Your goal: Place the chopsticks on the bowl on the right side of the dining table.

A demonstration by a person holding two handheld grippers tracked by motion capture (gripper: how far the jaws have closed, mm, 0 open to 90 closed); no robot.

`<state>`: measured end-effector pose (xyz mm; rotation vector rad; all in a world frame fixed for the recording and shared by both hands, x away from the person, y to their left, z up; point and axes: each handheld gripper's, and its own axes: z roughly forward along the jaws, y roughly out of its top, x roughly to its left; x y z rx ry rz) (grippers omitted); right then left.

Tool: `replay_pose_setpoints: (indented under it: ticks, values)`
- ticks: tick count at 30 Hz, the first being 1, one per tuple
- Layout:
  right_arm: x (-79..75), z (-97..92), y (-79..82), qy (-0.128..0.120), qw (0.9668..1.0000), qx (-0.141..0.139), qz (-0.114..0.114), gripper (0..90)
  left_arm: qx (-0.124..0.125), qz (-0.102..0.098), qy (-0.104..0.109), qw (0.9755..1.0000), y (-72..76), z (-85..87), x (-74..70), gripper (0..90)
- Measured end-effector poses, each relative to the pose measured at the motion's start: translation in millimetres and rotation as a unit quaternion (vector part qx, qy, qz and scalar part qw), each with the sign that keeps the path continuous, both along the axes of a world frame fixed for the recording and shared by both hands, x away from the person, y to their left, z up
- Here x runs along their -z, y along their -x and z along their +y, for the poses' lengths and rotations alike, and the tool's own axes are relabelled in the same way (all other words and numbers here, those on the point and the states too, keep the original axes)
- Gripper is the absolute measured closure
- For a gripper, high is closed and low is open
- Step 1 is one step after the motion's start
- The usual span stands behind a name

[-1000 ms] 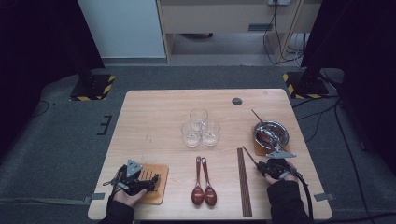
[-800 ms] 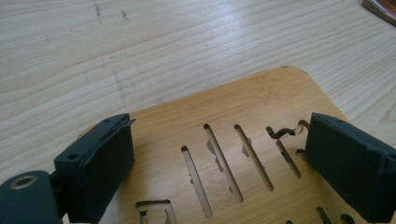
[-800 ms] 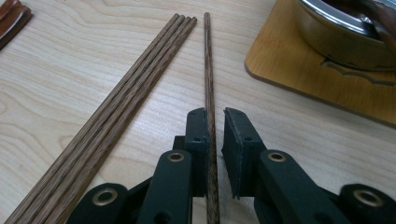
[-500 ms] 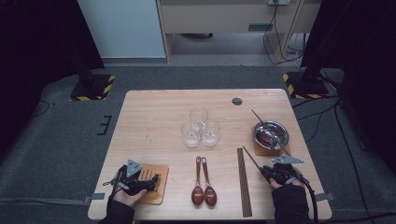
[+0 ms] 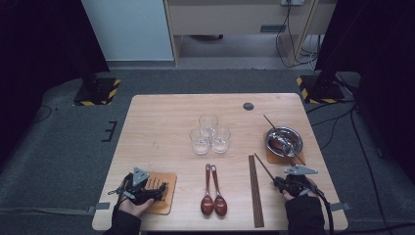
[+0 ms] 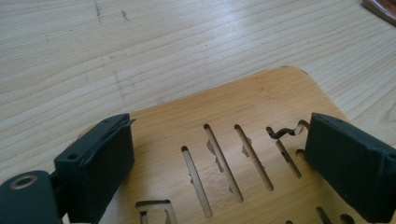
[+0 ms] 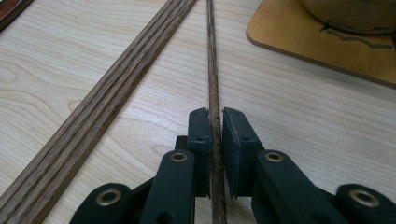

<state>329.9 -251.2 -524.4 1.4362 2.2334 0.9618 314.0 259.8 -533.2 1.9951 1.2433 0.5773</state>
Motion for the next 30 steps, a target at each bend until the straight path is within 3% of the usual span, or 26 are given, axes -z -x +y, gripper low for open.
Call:
replay_pose_setpoints:
  ticks: [9,14,30]
  values:
    - [0.4,1.8,0.8,0.002,1.0000,0.006,-0.003,85.1,0.000,0.000,0.000,1.0000,0.0,0.0,0.0,7.2]
    - [0.0,-1.1,-0.5,-0.007,1.0000,0.004,0.004,85.3,0.000,0.000,0.000,1.0000,0.0,0.0,0.0,7.2]
    - [-11.5,-10.8,-1.9,-0.035,0.9993,0.000,-0.008,85.3,0.000,0.000,0.000,1.0000,0.0,0.0,0.0,7.2]
